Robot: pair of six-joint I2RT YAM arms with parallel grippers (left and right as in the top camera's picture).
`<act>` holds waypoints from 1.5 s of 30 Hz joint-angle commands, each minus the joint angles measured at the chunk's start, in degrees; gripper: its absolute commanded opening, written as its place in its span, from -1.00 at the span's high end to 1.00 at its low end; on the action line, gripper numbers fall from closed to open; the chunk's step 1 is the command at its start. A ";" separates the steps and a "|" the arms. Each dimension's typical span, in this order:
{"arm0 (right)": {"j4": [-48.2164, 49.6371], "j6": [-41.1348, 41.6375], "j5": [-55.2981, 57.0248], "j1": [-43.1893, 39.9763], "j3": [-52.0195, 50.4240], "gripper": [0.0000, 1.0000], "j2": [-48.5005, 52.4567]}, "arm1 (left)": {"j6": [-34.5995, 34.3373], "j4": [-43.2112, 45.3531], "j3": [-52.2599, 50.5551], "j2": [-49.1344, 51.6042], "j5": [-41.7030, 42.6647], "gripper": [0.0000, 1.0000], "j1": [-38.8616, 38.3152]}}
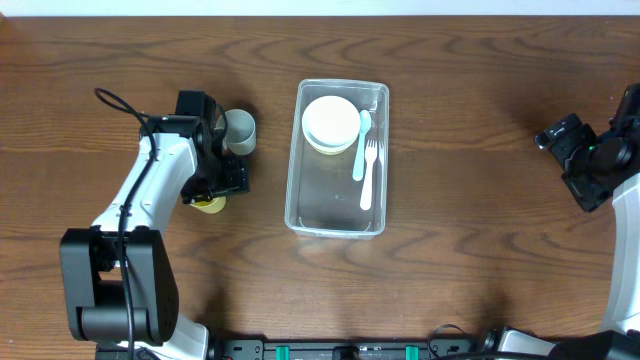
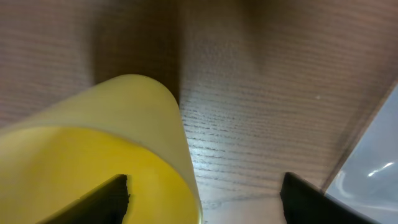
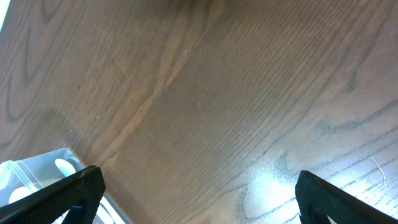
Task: Pack container
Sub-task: 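Grasp the yellow cup rim with the left gripper and lift, then carry the yellow cup into the container and release it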
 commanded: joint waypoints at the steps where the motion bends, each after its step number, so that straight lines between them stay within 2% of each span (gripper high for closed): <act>1: -0.04 -0.28 -0.04 -0.48 0.35 -0.98 0.24 | -0.33 0.11 -0.46 0.22 -0.72 0.12 0.24; 3: -0.04 -0.28 -0.04 -0.48 0.35 -0.99 0.24 | -1.18 0.15 -0.46 0.22 -0.72 0.41 0.24; 6: -0.04 -0.28 -0.04 -0.48 0.35 -0.99 0.24 | -1.81 0.13 -0.46 0.22 -0.74 0.63 0.22; 8: -0.04 -0.28 -0.04 -0.48 0.35 -0.98 0.24 | -1.95 0.00 -0.46 0.22 -0.72 0.88 0.24; 14: -0.04 -0.28 -0.04 -0.48 0.35 -0.98 0.24 | -1.97 -1.38 -0.42 0.02 -0.72 0.88 0.24; 18: -0.04 -0.28 -0.04 -0.48 0.35 -0.98 0.24 | -2.12 -5.46 1.42 -2.01 -0.72 0.88 0.17; 23: -0.04 -0.28 -0.04 -0.48 0.35 -0.99 0.24 | -2.08 -12.63 6.69 -9.81 -0.72 0.88 -0.37; 27: -0.04 -0.28 -0.04 -0.48 0.35 -0.99 0.24 | -2.05 -14.78 9.31 -18.93 -0.72 0.88 -3.54; 32: -0.04 -0.28 -0.04 -0.48 0.35 -0.98 0.24 | -2.12 -11.80 9.57 -29.05 -0.72 0.88 -12.76; 35: -0.04 -0.28 -0.04 -0.48 0.35 -0.98 0.24 | -2.14 -7.45 9.57 -31.65 -0.76 0.88 -20.09; 39: -0.04 -0.28 -0.04 -0.48 0.35 -0.99 0.24 | -3.43 -2.10 9.57 -29.83 -4.24 0.88 -27.43; 45: -0.04 -0.28 -0.04 -0.48 0.35 -0.99 0.24 | -3.39 2.80 9.57 -19.74 -6.12 0.88 -33.86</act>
